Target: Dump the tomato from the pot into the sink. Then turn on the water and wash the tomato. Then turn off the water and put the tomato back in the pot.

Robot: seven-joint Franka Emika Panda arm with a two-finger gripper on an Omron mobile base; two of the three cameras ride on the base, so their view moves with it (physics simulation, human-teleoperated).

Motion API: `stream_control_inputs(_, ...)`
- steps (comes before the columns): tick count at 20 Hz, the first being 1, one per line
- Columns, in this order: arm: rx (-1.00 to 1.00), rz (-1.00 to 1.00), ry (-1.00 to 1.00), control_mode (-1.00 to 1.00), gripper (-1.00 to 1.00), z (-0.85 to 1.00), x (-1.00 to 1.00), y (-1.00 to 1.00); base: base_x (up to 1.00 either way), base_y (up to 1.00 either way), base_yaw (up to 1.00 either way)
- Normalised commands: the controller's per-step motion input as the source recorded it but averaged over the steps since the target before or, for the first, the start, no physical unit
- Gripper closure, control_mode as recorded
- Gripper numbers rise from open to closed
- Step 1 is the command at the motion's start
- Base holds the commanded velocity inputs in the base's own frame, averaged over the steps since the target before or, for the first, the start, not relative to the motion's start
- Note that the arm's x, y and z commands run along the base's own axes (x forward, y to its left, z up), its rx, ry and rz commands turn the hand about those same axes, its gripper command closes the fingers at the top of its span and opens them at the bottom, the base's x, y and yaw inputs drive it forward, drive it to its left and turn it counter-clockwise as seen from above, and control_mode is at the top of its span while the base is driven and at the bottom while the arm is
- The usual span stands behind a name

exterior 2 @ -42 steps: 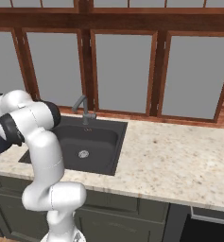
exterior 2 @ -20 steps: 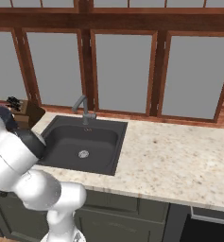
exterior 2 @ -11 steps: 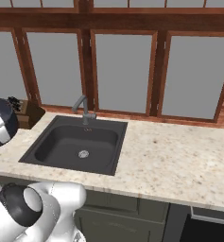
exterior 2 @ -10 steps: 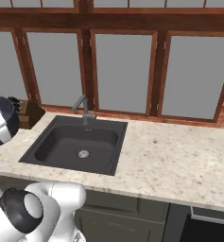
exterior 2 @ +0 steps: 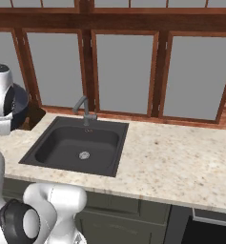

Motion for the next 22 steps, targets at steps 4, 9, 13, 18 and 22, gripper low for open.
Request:
stream_control_inputs(4, 0.15, -0.3, 0.41, -1.0, 1.0, 0.72, 0.07, 0.0, 0.0, 0.0, 0.0)
stream_control_inputs(9, 0.11, -0.32, 0.44, -1.0, 1.0, 0.52, -0.03, 0.0, 0.0, 0.0, 0.0)
stream_control_inputs(13, 0.08, -0.35, 0.28, -1.0, 1.0, 0.45, -0.31, 0.0, 0.0, 0.0, 0.0)
stream_control_inputs(18, 0.04, -0.34, 0.26, -1.0, 1.0, 0.16, -0.02, 0.0, 0.0, 0.0, 0.0)
stream_control_inputs(22, 0.06, -0.31, 0.15, -1.0, 1.0, 0.01, 0.0, 0.0, 0.0, 0.0, 0.0)
